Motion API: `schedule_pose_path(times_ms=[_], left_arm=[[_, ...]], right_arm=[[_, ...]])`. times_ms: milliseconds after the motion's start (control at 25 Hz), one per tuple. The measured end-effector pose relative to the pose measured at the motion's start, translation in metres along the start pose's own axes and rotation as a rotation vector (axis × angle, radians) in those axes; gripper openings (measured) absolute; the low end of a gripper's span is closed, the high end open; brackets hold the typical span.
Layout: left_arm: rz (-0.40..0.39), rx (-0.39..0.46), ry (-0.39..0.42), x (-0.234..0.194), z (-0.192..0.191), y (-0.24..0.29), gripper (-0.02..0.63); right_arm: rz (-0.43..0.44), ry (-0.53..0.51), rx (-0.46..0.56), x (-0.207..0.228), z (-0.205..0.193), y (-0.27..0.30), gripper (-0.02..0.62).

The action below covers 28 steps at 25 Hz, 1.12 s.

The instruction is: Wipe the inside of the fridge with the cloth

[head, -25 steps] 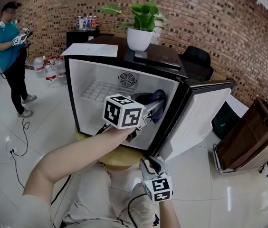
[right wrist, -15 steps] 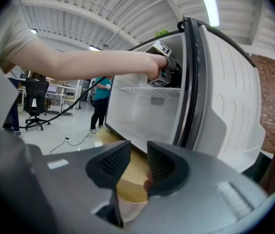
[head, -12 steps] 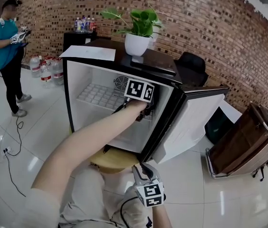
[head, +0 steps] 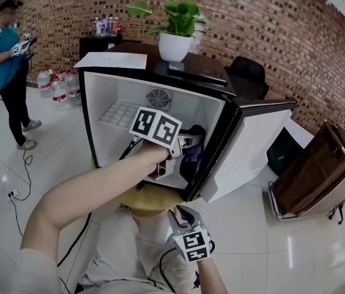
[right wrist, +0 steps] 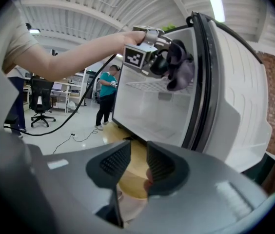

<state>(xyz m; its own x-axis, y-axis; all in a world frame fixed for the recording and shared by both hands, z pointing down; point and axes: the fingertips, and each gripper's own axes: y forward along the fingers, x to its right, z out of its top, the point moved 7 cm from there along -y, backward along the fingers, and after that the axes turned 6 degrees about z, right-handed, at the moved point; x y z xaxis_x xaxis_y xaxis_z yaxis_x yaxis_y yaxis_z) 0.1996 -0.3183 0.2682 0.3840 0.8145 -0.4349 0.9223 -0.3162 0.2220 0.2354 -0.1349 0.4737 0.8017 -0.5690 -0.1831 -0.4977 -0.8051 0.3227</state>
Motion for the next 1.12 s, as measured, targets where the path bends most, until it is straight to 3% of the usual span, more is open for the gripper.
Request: schedule_pose_path(times_ms=[120, 280, 440, 560, 680, 840, 1120], left_arm=[[-0.029, 0.039, 0.011, 0.009, -0.015, -0.019, 0.094], [0.023, 0.106, 0.031, 0.005, -0.059, -0.029, 0.095], [0.067, 0.273, -0.069, -0.032, -0.095, -0.009, 0.095], [0.096, 0.401, -0.09, -0.067, -0.106, 0.014, 0.095], [0.069, 0.472, -0.107, -0.097, -0.103, 0.039, 0.095], [0.06, 0.531, -0.071, -0.123, -0.083, 0.063, 0.095], [0.111, 0.538, -0.07, -0.155, -0.054, 0.095, 0.087]], right_arm=[[0.008, -0.006, -0.023, -0.006, -0.007, -0.001, 0.106], [0.003, 0.008, -0.056, -0.003, -0.022, -0.002, 0.1], [0.012, 0.0, -0.092, -0.003, -0.034, 0.001, 0.098], [0.027, -0.001, -0.111, -0.011, -0.043, 0.0, 0.1], [0.042, -0.006, -0.133, -0.017, -0.051, 0.002, 0.098], [0.066, -0.01, -0.155, -0.021, -0.059, 0.006, 0.098], [0.085, 0.001, -0.173, -0.022, -0.068, 0.013, 0.098]])
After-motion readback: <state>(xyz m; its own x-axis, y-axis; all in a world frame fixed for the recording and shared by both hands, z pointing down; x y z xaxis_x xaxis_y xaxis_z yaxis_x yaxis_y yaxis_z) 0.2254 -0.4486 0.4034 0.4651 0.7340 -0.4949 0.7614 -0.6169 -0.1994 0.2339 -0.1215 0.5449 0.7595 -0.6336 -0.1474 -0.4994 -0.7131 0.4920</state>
